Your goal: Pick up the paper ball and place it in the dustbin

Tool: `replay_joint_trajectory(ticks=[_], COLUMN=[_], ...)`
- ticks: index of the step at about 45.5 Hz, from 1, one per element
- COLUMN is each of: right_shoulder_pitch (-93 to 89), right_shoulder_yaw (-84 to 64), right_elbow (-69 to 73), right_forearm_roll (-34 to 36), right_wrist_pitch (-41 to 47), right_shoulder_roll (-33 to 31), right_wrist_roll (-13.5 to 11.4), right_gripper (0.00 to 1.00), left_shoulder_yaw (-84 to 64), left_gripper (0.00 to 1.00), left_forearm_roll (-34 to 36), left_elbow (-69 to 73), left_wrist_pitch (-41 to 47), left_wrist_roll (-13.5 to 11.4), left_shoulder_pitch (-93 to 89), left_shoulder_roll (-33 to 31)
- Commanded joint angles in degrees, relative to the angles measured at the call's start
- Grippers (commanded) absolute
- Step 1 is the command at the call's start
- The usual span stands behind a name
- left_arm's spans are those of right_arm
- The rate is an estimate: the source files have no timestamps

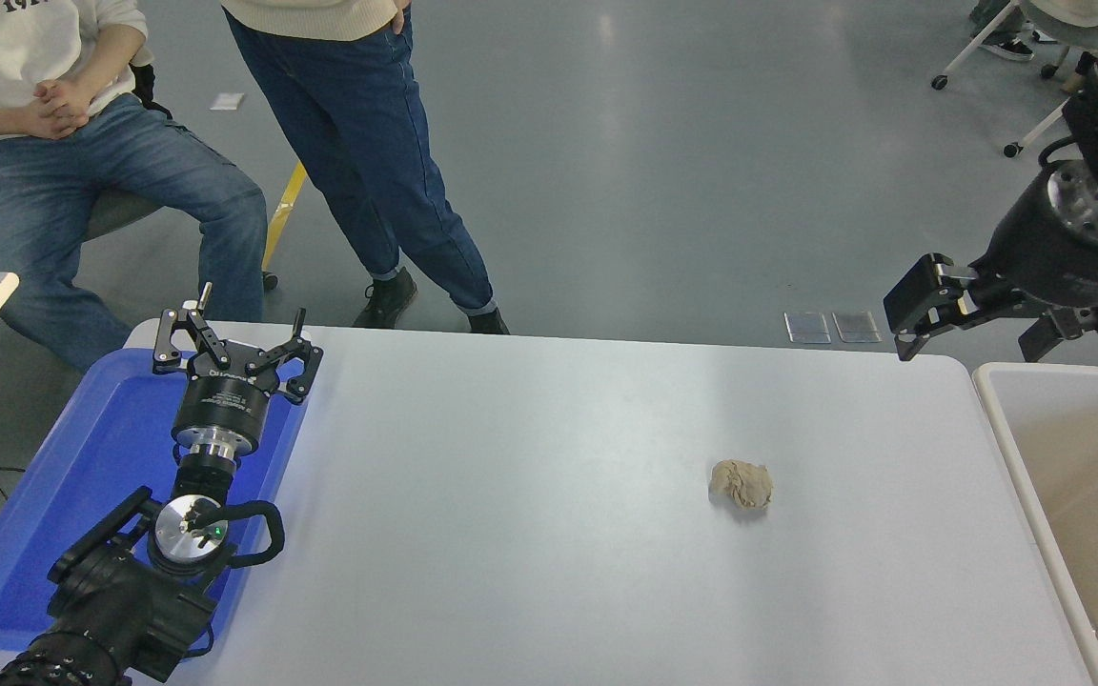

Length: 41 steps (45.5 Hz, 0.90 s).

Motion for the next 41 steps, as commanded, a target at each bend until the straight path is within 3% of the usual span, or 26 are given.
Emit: replay_joint_trajectory(ticks=[1,41], right_shoulder_pitch=[0.15,0.42], right_shoulder_yaw=[0.04,0.31], right_elbow=[-0.06,-0.06], right_forearm_roll=[-0.01,-0.01], right_wrist_pitch=[0.0,0.0], right_shoulder_roll=[-0.04,0.05], right_wrist_roll=[0.0,0.0], right_gripper=[1.0,1.0], left_shoulder_yaw=[0.0,0.0], left_gripper=[1.0,1.0], left_forearm_roll=[0.09,0.0], left_elbow=[0.0,0.09], left_wrist_pitch=[0.06,0.06], left_wrist_roll=[-0.08,0.01], left_shoulder_pitch=[0.01,0.01], left_shoulder_roll=[0.0,0.0])
